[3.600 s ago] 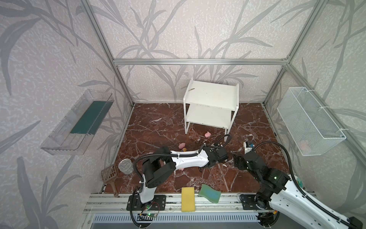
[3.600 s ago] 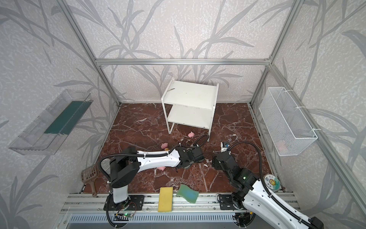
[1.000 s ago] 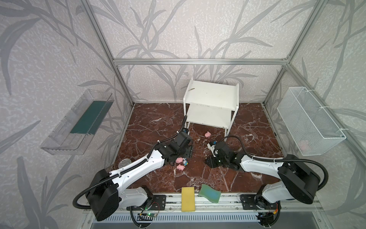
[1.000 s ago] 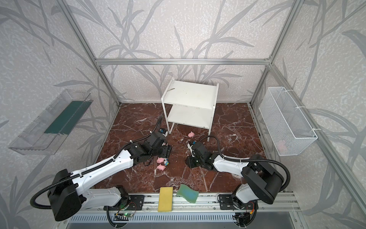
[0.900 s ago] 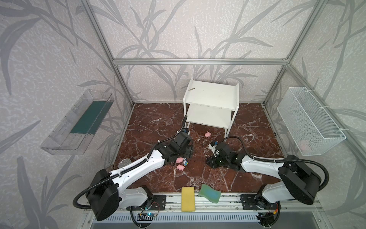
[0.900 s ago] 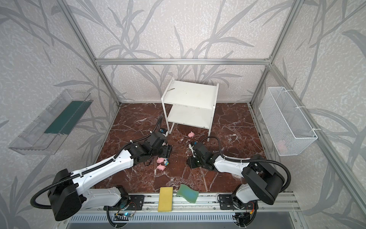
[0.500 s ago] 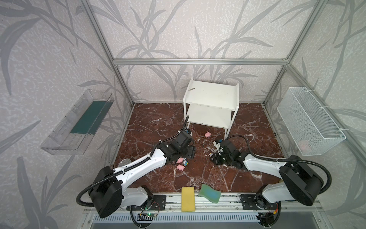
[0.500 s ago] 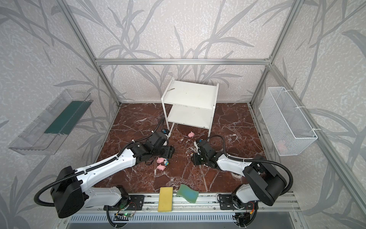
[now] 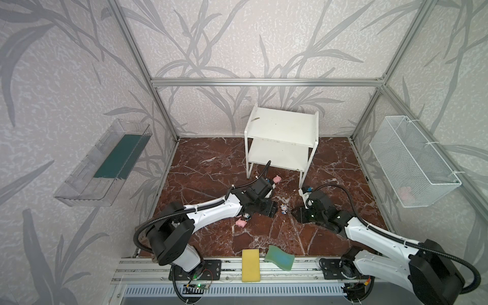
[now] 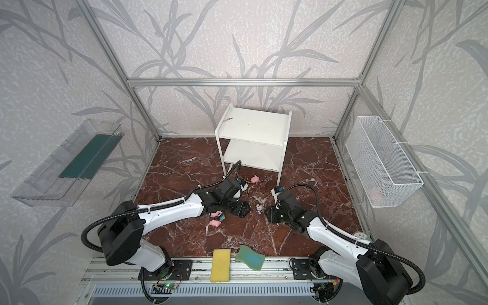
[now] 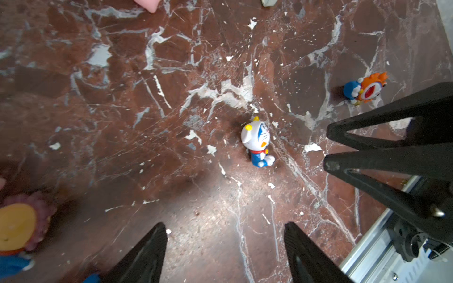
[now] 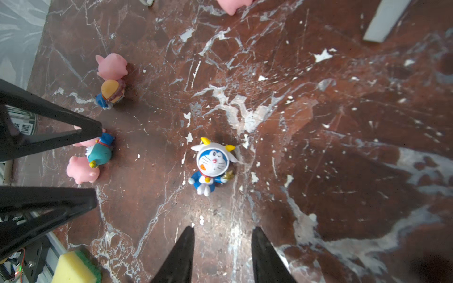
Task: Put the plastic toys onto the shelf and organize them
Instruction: 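Lower the right gripper onto the figurine and close on it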
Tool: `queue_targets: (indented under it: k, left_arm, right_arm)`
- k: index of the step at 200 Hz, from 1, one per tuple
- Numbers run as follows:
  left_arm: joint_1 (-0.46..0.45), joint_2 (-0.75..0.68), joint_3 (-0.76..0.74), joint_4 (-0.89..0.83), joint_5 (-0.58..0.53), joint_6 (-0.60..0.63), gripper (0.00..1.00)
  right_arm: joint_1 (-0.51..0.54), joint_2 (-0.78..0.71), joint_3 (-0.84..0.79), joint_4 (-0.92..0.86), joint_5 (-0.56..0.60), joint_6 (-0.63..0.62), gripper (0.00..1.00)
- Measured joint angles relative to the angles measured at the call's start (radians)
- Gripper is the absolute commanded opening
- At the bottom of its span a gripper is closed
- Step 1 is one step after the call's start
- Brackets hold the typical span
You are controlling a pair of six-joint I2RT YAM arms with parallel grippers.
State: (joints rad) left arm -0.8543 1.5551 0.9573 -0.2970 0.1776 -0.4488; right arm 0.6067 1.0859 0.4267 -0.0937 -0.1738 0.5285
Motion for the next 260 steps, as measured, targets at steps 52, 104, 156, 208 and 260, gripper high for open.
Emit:
queue_targets:
  k: [52,104,156,208,260]
  left_arm:
    - [0.008,-0.026,0.0,-0.005,-0.047,-0.015,0.79]
    - [0.021,-0.139,-0.033,-0.029,-0.151,-0.016,0.8]
    - [0.042,-0.214,-0.081,-0.05,-0.212,-0.015,0.8]
    - [0.061,-0.26,-0.105,-0.077,-0.233,-0.014,0.8]
    - [0.078,-0.265,-0.106,-0.088,-0.235,-0.005,0.8]
  right_arm:
    - [-0.004,0.138,0.018,0.031,-0.093,0.0,0.55]
    - [0.01,0.272,0.07,0.101,-0.146,0.006,0.62]
    - [0.066,0.415,0.172,0.152,-0.138,0.005,0.62]
    - [0.115,0.489,0.252,0.138,-0.051,-0.007,0.56]
    - [0.127,0.512,0.282,0.103,0.011,-0.044,0.39]
